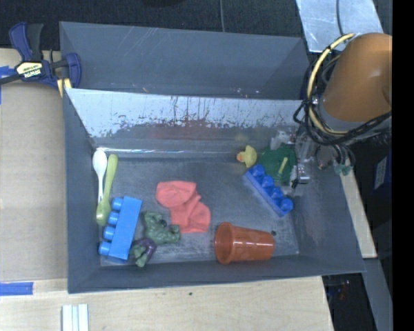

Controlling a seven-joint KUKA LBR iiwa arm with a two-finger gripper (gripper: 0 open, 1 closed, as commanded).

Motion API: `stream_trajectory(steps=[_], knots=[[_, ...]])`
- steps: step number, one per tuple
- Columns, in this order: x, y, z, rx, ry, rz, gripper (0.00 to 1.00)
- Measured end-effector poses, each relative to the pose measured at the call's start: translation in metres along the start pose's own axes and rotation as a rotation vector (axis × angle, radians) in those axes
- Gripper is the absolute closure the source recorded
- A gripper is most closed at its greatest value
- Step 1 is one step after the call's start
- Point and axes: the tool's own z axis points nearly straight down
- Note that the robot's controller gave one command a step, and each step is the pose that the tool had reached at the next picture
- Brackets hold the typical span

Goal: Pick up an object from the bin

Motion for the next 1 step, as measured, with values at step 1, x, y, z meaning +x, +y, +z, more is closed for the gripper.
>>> stream_trajectory(steps=[1], knots=[[-0.0008,0.0006,-0.0043,0.001,-0.006,-0.003,0.0]])
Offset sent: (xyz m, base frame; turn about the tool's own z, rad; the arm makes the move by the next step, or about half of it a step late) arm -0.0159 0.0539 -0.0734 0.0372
